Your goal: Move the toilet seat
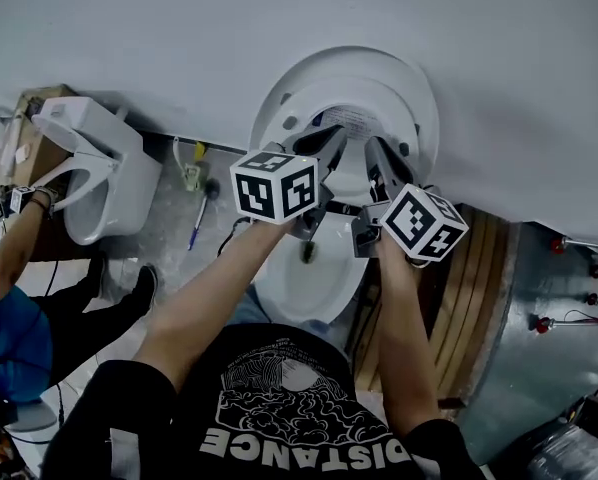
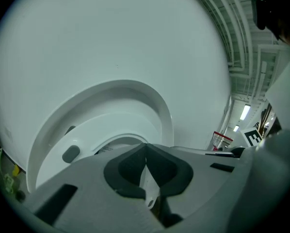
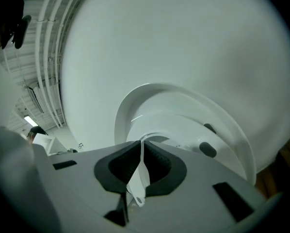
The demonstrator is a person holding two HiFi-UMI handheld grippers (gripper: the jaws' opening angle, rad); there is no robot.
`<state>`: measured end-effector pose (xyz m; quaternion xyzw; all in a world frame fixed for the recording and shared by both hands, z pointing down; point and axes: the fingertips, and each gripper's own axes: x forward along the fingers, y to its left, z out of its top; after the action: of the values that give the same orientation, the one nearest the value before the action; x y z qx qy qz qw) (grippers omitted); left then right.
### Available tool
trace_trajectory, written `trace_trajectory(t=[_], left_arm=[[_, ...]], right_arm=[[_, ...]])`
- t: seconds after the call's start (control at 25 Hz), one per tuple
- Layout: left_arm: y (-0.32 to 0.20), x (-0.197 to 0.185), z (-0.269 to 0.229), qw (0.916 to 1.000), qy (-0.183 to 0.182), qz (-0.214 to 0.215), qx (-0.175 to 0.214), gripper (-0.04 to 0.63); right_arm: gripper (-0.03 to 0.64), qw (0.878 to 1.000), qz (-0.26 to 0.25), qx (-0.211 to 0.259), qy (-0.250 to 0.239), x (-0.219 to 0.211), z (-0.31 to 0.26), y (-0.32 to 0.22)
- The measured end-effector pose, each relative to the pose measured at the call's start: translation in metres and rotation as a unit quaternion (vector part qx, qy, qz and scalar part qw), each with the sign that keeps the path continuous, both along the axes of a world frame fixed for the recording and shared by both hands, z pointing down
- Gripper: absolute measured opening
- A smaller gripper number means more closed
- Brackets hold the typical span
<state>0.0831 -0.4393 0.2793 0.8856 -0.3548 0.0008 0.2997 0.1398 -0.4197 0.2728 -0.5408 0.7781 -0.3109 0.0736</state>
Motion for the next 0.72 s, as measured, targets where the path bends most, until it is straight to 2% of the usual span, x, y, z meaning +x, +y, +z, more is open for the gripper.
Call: trace_trajectory(t=[0.4, 0.72], left_arm=[[0.076, 0.012, -0.002, 0.997, -0.063, -0.019, 0.041, 0.012], [0.124, 0.014, -0.006, 0.9905, -0.108, -0.019, 0.084, 0.012]], right_arm=[[0.031, 0.994, -0.047, 0.015, 0.101, -0.001, -0.006, 0.069], [0.031, 0.984, -0.057, 0.02, 0.167, -0.005, 0.002, 0.118]])
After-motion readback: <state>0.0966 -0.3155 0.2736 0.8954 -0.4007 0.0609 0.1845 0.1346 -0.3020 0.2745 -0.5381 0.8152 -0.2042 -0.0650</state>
